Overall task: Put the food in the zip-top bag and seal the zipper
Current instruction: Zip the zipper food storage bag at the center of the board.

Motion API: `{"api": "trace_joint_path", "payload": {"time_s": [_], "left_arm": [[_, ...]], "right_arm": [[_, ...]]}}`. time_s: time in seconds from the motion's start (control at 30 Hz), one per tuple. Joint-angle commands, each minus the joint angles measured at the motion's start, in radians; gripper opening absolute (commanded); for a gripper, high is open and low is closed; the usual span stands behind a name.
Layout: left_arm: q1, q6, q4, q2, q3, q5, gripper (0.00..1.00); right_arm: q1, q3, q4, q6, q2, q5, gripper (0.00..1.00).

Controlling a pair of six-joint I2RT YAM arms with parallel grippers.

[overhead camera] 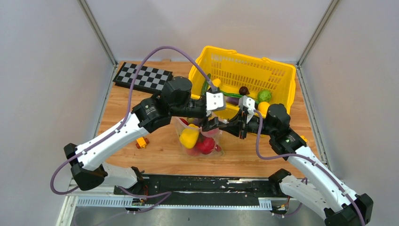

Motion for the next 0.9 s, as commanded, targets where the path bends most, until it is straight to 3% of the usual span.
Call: {"api": "trace_joint_path", "payload": {"time_s": [0.0, 0.2, 0.47, 0.87], "left_arm": [[-0.012, 0.054, -0.023, 0.011, 0.040, 0.029, 0.72], [-0.015, 0.077, -0.093, 0.052, 0.065, 0.028, 0.59], [-0.025, 0.063, -0.099, 0.083, 0.072, 0.016, 0.54], [-0.025, 0.071, -0.118, 0.063, 0.058, 0.012, 0.17]], "right_arm": [[-0.005, 0.043, 0.081, 0.018, -0.013, -0.037, 0.00], [-0.005, 0.041, 0.076, 0.013, -0.018, -0.040, 0.00], [-0.005, 0.039, 0.071, 0.005, -0.023, -0.040, 0.00], [-0.005, 0.037, 0.067, 0.004, -0.030, -0.022, 0.00]]}}
